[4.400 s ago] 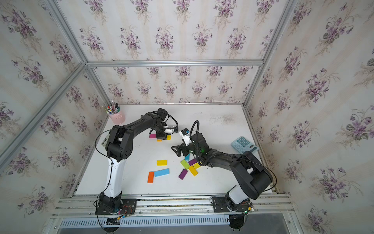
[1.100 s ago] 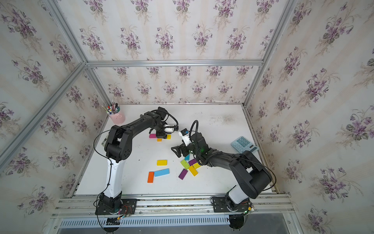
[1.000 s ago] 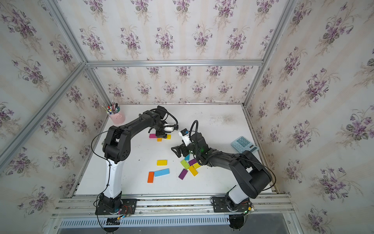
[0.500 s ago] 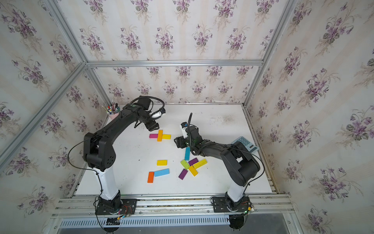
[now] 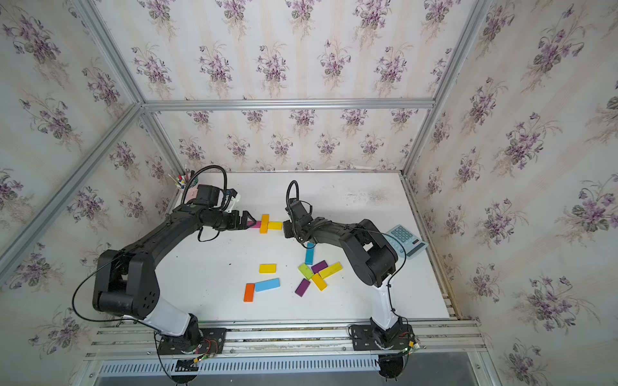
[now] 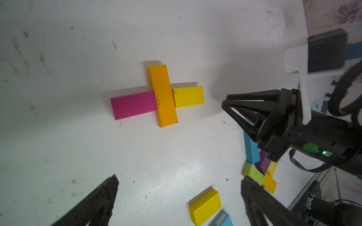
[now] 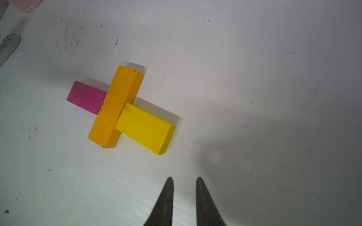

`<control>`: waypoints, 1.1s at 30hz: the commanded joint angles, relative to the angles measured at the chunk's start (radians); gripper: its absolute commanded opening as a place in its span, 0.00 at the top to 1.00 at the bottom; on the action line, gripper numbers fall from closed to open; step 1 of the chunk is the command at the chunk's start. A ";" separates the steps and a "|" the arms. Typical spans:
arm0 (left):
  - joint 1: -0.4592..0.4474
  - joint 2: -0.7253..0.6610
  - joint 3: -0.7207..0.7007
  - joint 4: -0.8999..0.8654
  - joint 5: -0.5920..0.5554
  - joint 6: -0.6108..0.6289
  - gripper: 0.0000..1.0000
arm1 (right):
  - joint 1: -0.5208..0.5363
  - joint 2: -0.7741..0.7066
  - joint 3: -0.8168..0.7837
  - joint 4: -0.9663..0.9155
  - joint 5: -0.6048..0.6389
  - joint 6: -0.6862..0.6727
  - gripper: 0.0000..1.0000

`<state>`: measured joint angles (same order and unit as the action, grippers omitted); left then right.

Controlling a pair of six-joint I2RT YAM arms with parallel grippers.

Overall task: Assemble the letter t with building blocks
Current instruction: Assemble the building block at the center of the board.

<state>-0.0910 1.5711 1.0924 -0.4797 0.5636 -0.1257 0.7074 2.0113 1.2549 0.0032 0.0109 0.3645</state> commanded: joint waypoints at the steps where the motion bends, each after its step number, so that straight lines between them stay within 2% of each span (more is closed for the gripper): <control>1: 0.009 -0.010 -0.040 0.095 0.088 -0.128 0.00 | 0.004 0.021 0.024 -0.037 0.021 0.026 0.78; 6: 0.040 -0.025 -0.094 0.125 0.065 -0.150 0.00 | 0.003 0.056 0.052 -0.039 0.013 0.033 0.78; 10: 0.075 0.006 -0.094 0.122 0.102 -0.149 0.00 | 0.004 0.091 0.092 -0.054 -0.005 0.036 0.80; 33: 0.088 -0.005 -0.121 0.146 0.104 -0.171 0.00 | 0.003 0.182 0.190 -0.099 0.035 0.042 0.79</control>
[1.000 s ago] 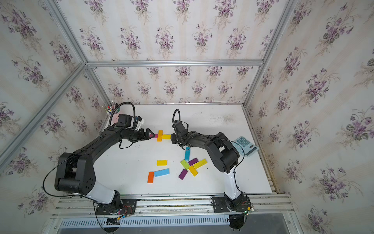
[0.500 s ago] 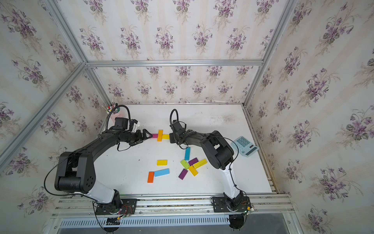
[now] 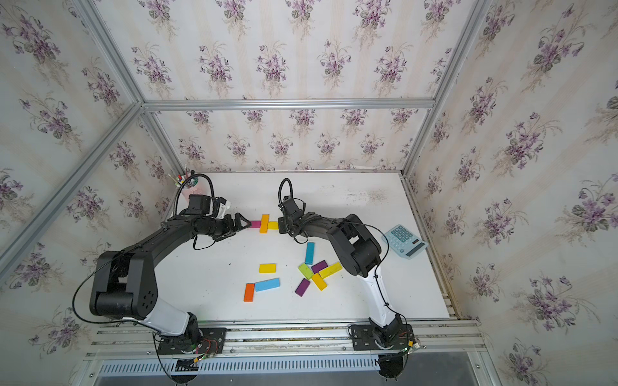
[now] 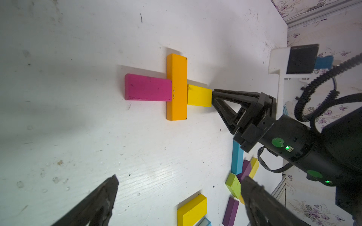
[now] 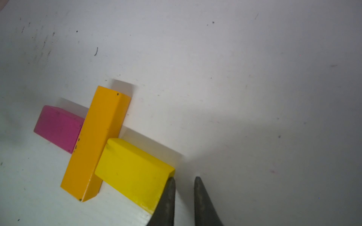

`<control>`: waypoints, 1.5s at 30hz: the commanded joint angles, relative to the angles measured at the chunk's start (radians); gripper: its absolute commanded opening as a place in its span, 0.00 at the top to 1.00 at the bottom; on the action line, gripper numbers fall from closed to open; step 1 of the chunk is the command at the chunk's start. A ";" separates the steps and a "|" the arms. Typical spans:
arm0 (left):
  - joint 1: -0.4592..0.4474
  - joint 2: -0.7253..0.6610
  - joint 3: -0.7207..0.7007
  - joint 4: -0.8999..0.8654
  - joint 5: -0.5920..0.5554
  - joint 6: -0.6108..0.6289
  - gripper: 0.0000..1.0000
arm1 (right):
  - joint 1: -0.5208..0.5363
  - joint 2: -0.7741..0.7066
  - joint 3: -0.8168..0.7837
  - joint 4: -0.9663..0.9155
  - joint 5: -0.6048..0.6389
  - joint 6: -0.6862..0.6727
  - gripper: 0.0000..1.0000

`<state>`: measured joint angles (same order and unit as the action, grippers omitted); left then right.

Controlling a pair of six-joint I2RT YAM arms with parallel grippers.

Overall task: Assemble the letter t with building blocks
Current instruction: Assemble the building block at the center of the board, then pick up the building block from the center of the board.

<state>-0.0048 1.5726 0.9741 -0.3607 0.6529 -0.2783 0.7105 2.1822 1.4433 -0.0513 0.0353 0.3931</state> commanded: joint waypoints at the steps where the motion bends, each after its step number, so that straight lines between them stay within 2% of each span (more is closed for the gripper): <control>1: 0.000 -0.009 -0.005 0.029 0.016 -0.019 0.00 | 0.000 0.011 0.002 -0.046 0.011 0.013 0.79; 7: 0.000 -0.023 -0.008 0.032 0.035 -0.015 0.00 | 0.000 0.008 -0.002 -0.048 0.019 0.011 0.75; 10: -0.001 -0.034 -0.038 0.070 0.029 -0.052 0.00 | 0.000 0.000 -0.001 -0.063 0.049 0.012 0.75; 13: -0.006 -0.038 -0.047 0.082 0.126 -0.017 0.00 | -0.001 -0.063 -0.045 -0.049 0.116 0.016 0.73; 15: -0.019 -0.076 -0.074 0.121 0.126 0.003 0.00 | -0.002 -0.129 -0.096 -0.025 0.164 0.011 0.69; 16: -0.022 -0.106 -0.097 0.160 0.127 0.005 0.00 | -0.002 -0.166 -0.120 -0.014 0.185 0.001 0.64; 18: -0.030 -0.170 -0.136 0.235 0.140 0.010 0.00 | -0.002 -0.231 -0.164 0.011 0.196 -0.026 0.47; 21: -0.037 -0.270 -0.224 0.421 0.173 -0.058 0.00 | -0.003 -0.338 -0.269 0.094 0.166 -0.067 0.33; 22: -0.043 -0.288 -0.238 0.444 0.141 -0.070 0.00 | -0.003 -0.370 -0.307 0.124 0.140 -0.080 0.29; 24: -0.088 -0.303 -0.202 0.344 0.033 -0.003 0.00 | -0.004 -0.422 -0.366 0.178 0.061 -0.114 0.20; 26: -0.155 -0.313 -0.156 0.231 -0.131 0.056 0.00 | -0.003 -0.458 -0.413 0.201 0.003 -0.135 0.10; 29: -0.224 -0.350 -0.157 0.224 -0.253 0.035 0.00 | -0.003 -0.494 -0.469 0.226 -0.060 -0.163 0.01; 31: -0.302 -0.401 -0.194 0.255 -0.389 0.029 0.00 | -0.003 -0.522 -0.519 0.260 -0.088 -0.185 0.00; 32: -0.339 -0.426 -0.202 0.255 -0.422 0.031 0.00 | -0.004 -0.534 -0.541 0.271 -0.086 -0.193 0.00; 35: -0.399 -0.460 -0.154 0.139 -0.533 0.034 0.00 | -0.003 -0.559 -0.580 0.284 -0.068 -0.203 0.00; 37: -0.405 -0.478 -0.102 0.034 -0.508 0.112 0.00 | -0.003 -0.589 -0.615 0.321 -0.075 -0.192 0.00; 40: -0.405 -0.530 -0.172 0.111 -0.531 0.108 0.00 | 0.000 -0.657 -0.677 0.357 -0.083 -0.167 0.00; 43: -0.428 -0.491 -0.146 0.013 -0.527 0.121 0.00 | 0.003 -0.725 -0.728 0.356 -0.113 -0.162 0.00; 45: -0.480 -0.453 -0.119 -0.088 -0.632 0.099 0.00 | 0.004 -0.770 -0.760 0.340 -0.134 -0.155 0.00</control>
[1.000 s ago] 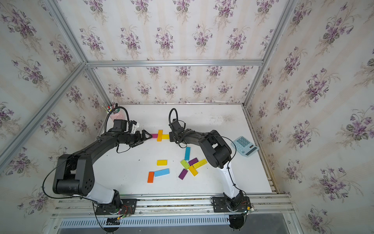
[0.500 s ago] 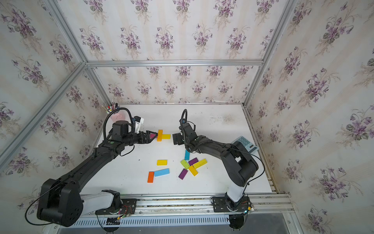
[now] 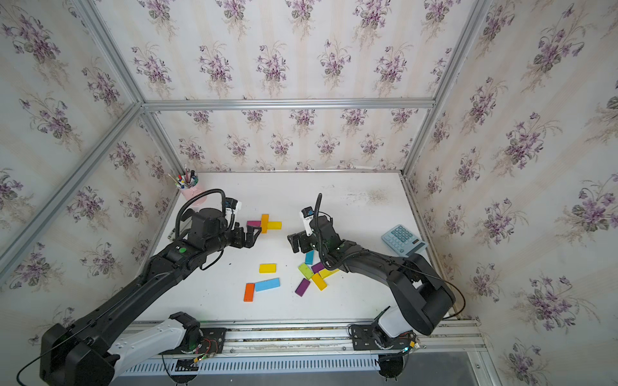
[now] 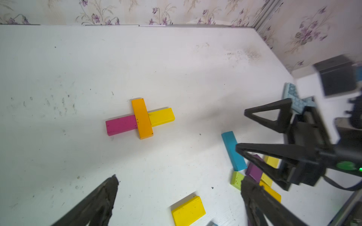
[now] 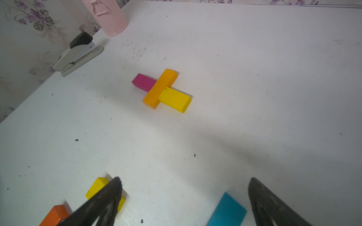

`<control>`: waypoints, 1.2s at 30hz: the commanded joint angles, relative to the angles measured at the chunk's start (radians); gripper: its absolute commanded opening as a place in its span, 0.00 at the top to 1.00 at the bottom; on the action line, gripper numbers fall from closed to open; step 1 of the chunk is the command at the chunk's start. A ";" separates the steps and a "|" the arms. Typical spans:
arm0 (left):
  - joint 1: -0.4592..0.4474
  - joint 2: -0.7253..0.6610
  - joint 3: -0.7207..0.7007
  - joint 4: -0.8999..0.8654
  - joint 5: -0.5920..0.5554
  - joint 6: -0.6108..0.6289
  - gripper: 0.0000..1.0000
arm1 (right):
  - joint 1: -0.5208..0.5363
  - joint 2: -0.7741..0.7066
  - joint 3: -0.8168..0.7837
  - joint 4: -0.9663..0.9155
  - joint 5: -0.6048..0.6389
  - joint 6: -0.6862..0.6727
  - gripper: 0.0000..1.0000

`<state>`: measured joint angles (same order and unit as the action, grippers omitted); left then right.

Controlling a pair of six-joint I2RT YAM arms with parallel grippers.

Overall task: Assemble the letter t with building blocks
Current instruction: Pick up the building block from the center of the board.

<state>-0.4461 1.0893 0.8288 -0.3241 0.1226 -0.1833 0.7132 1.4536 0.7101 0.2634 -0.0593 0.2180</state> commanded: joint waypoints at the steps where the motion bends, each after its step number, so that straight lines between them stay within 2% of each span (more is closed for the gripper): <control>1: -0.067 0.054 0.052 -0.194 -0.160 -0.015 0.00 | 0.002 -0.057 -0.040 0.017 -0.045 0.026 0.00; 3: -0.137 0.129 0.140 -0.406 -0.322 -0.125 0.03 | 0.002 -0.085 -0.072 0.007 -0.089 0.023 0.00; 5: -0.189 0.200 0.192 -0.573 -0.394 -0.281 0.06 | 0.012 -0.100 -0.105 0.017 -0.135 0.011 0.00; 7: -0.211 0.264 0.201 -0.677 -0.366 -0.439 0.13 | 0.018 -0.101 -0.124 0.029 -0.208 0.001 0.00; 8: -0.228 0.288 0.189 -0.696 -0.334 -0.494 0.20 | 0.026 -0.096 -0.124 0.027 -0.238 -0.007 0.00; 12: -0.295 0.271 0.063 -0.604 -0.207 -0.633 0.36 | 0.086 -0.098 -0.135 0.020 -0.273 -0.040 0.00; 16: -0.313 0.193 -0.063 -0.491 -0.115 -0.684 0.43 | 0.104 -0.136 -0.235 0.106 -0.317 -0.013 0.00; 23: -0.355 0.175 -0.137 -0.423 -0.073 -0.684 0.44 | 0.119 -0.148 -0.259 0.136 -0.349 -0.019 0.00; 36: -0.378 0.221 -0.149 -0.398 -0.111 -0.674 0.44 | 0.120 -0.148 -0.262 0.139 -0.346 -0.023 0.00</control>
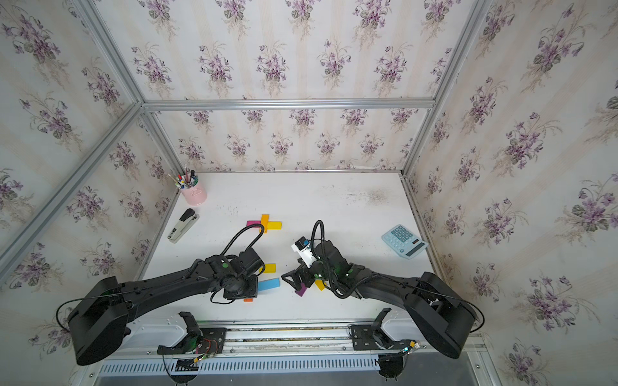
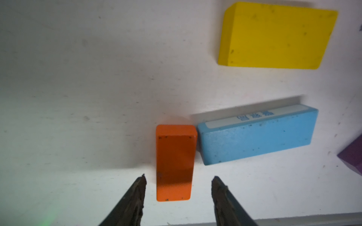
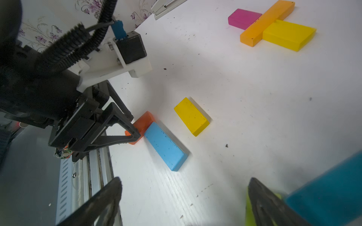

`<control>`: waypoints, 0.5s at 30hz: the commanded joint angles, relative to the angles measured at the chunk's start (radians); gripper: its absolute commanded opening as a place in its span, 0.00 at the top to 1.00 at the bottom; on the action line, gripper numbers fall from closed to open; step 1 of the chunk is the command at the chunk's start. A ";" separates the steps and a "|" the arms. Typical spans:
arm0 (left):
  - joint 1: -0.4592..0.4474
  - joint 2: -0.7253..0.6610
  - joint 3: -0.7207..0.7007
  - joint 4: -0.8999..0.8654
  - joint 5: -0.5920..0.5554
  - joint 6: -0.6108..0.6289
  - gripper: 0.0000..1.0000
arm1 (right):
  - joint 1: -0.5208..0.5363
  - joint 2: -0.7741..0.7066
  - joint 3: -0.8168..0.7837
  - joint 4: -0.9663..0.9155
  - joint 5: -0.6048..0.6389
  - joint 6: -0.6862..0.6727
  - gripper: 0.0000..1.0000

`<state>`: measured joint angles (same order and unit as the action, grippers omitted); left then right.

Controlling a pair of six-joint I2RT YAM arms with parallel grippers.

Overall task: Assemble the letter t with building blocks
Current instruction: Pick up the building block from the center of the board.

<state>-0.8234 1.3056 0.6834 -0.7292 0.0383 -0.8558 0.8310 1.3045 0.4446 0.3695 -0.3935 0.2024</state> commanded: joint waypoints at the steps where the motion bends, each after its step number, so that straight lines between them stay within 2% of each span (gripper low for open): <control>1: 0.000 0.006 -0.007 0.006 -0.032 -0.002 0.44 | 0.001 0.000 0.004 0.032 -0.011 -0.008 0.00; 13: 0.000 0.039 -0.028 0.037 -0.050 0.015 0.44 | 0.002 0.010 0.005 0.037 -0.013 -0.010 0.00; 15: 0.000 0.046 -0.028 0.038 -0.054 0.018 0.48 | 0.001 0.015 0.005 0.038 -0.015 -0.009 0.00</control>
<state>-0.8234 1.3453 0.6548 -0.6994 0.0109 -0.8452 0.8310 1.3132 0.4458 0.3759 -0.3973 0.2016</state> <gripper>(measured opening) 0.531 0.998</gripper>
